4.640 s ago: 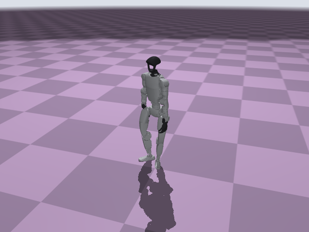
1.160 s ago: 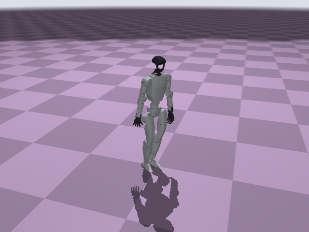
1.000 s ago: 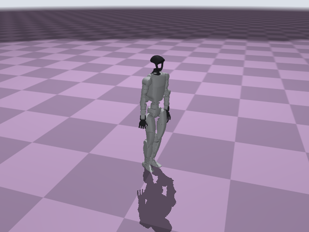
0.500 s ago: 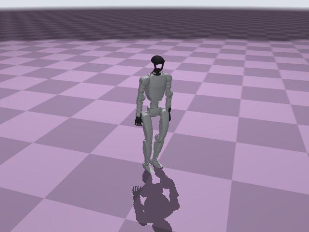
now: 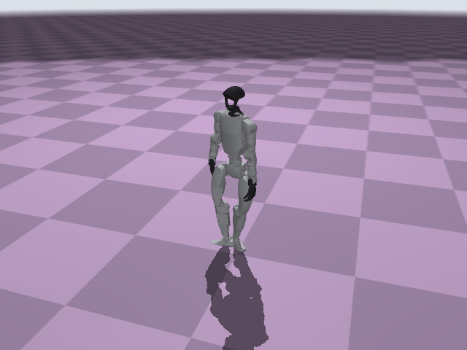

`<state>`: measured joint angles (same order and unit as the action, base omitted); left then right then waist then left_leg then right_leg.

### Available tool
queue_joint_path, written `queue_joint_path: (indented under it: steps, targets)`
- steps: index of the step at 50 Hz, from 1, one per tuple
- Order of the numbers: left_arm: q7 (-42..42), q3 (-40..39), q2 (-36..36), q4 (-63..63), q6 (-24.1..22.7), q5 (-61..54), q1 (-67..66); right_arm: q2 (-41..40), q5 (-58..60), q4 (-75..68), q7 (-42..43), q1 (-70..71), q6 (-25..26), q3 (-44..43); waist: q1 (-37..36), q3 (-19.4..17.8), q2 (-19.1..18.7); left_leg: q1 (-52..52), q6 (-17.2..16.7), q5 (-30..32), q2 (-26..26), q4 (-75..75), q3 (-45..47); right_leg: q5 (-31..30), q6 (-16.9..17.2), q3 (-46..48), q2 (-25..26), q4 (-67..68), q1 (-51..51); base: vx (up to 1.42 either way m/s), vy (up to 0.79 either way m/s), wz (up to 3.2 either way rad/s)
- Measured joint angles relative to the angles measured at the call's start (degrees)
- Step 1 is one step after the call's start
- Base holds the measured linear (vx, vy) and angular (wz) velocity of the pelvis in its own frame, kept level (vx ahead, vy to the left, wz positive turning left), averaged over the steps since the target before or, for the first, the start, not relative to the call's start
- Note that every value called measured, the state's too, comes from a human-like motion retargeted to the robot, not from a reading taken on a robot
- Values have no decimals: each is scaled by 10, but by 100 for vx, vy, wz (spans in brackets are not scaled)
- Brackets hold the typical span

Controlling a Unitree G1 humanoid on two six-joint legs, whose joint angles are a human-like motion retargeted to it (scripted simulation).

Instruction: In place motions

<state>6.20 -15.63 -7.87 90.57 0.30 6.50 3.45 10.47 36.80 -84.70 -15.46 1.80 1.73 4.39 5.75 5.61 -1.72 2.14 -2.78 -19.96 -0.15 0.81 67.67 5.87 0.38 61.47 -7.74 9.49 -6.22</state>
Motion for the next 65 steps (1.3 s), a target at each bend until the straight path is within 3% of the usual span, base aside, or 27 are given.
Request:
queue_joint_path:
  steps: [9,15,17,20,22,23,25,28,33,36,39,42,48,50,53,60,65]
  targets:
    - [8,36,1,-18,6,11,37,-4,-22,-39,24,-33,18,-35,142,-34,-66,20,-13,7,52,11,13,2,2,3,47,-20,20,-3,7,-3]
    - [16,32,-1,-84,-6,23,25,-1,-54,-93,26,-58,38,-42,126,-20,-35,52,-9,41,60,85,35,17,5,-47,27,-32,24,10,8,-56]
    - [16,24,-7,-95,-5,27,3,-5,-44,-99,25,-63,43,-37,120,5,2,41,30,70,72,170,5,16,25,-68,-14,-31,16,21,6,-50]
    - [18,-4,-12,-102,-3,23,-36,-9,-12,-95,28,-59,47,-20,100,30,63,0,131,80,90,323,-80,18,49,-91,-70,-33,5,17,13,-184]
    - [16,-31,-7,-93,-1,11,-54,-9,20,-82,22,-42,47,-2,10,27,105,-6,150,71,60,360,-93,42,74,-195,-112,8,-26,4,24,-441]
    - [14,-41,-2,-83,1,4,-59,-9,36,-73,21,-33,48,3,-2,15,112,-24,155,75,45,375,-149,43,78,-203,-115,6,-22,-2,29,-326]
    - [13,-62,11,-58,4,-11,-64,-8,61,-56,21,-9,46,17,-40,-13,119,-44,161,81,15,387,-209,47,89,-239,-116,1,-15,-5,32,-280]
    - [17,-75,31,-29,6,-24,-80,-6,82,-33,13,23,34,33,-71,-33,113,-53,176,82,-13,365,-228,39,90,-282,-116,-5,-11,2,31,-242]
    - [8,-68,51,13,8,-9,-102,-19,69,18,-10,35,19,40,-63,-20,62,-106,165,103,-56,270,-338,14,71,-325,-72,-24,-9,11,21,-140]
    - [4,-51,49,23,12,2,-94,-28,26,39,-15,27,3,39,-54,-17,26,-125,144,125,-73,184,-441,-8,33,-342,-27,-36,-3,6,2,-63]
    - [1,-32,42,9,13,4,-82,-32,-3,39,-21,19,-5,39,-38,-28,-2,-108,147,170,-81,108,-526,-13,-19,-375,22,-46,11,7,-10,2]
    - [8,-20,34,-3,14,1,-68,-34,18,18,-22,8,9,45,-4,-14,-22,-100,138,172,-63,87,-538,-8,-27,-382,49,-55,19,13,-15,51]
    - [7,12,20,-34,12,1,-10,-27,42,-35,4,-18,28,48,4,-19,-13,-64,134,189,-74,40,-572,4,-32,-360,61,-71,56,1,-11,17]
    - [11,20,18,-50,11,3,3,-22,54,-51,-2,-27,32,51,-61,-9,-6,-63,125,180,-59,33,-514,13,-29,-430,64,-59,47,6,-9,-130]
    - [8,31,26,-71,5,-2,12,-22,81,-67,8,-36,50,38,8,-9,-11,-70,129,184,-69,40,-582,4,-38,-367,59,-59,40,-5,-10,122]
    - [13,41,25,-93,-1,-1,12,-22,65,-54,6,-32,50,31,9,-12,2,-95,121,158,-56,86,-545,4,-34,-432,51,-24,-6,-12,-9,-48]
    - [17,49,24,-75,0,-2,12,-31,70,-5,7,-24,24,26,21,-36,10,-90,131,139,-41,93,-507,-6,-23,-459,52,4,-27,-19,-13,-73]
